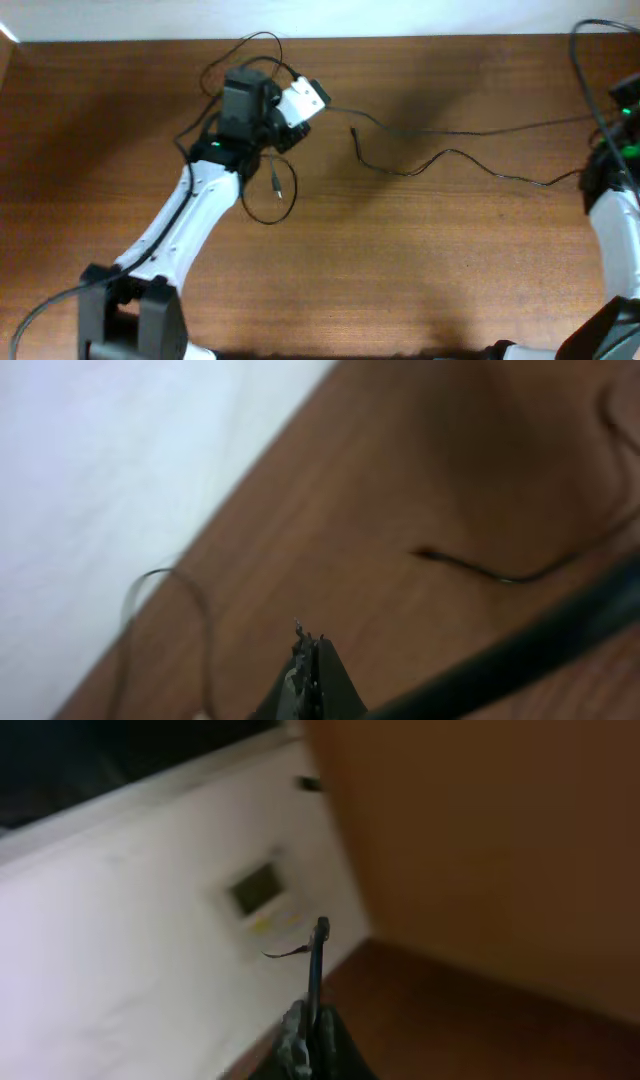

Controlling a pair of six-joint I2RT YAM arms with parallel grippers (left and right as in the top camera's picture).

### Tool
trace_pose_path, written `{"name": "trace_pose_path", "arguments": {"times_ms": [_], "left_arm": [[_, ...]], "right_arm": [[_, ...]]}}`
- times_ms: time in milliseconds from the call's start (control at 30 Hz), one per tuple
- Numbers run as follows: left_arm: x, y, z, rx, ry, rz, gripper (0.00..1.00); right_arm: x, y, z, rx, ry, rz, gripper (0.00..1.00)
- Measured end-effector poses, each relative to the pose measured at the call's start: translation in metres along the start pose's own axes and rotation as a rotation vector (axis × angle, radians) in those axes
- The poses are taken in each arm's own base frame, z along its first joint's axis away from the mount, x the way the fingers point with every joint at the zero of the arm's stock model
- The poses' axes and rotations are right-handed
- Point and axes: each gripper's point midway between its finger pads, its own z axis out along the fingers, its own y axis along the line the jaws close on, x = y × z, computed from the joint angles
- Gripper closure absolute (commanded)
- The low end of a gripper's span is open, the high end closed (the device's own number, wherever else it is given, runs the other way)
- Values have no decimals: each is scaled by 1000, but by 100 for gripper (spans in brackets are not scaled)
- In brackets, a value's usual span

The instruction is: Untangle cables

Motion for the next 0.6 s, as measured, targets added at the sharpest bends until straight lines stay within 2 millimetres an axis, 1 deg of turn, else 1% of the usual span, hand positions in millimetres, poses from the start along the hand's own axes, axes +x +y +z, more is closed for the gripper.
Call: {"name": "trace_pose_path", "arguments": {"times_ms": [100,167,200,267,400,433,500,600], "left_arm": [[-6,-30,15,70,-2,24,100],[-16,-52,21,118,-13,47,100],[-18,-62,21,143,-11,55,100],[-24,-90,21,211,-5,76,100],[-27,-145,15,345,32,118,100],[-30,-153,14,364,30,128,100],[-36,-173,11,403,27,153,100],[-32,-187,9,439,47,163,100]], "right_arm": [[2,-38,11,69,29,-8,96],[4,-58,14,101,53,-11,96],[4,-65,14,114,56,-11,96],[3,-78,16,138,64,-10,96],[4,-102,16,186,89,-11,96],[4,-111,16,205,95,-11,96],[6,-135,13,262,120,-12,96],[9,-175,7,354,158,-7,96]]}}
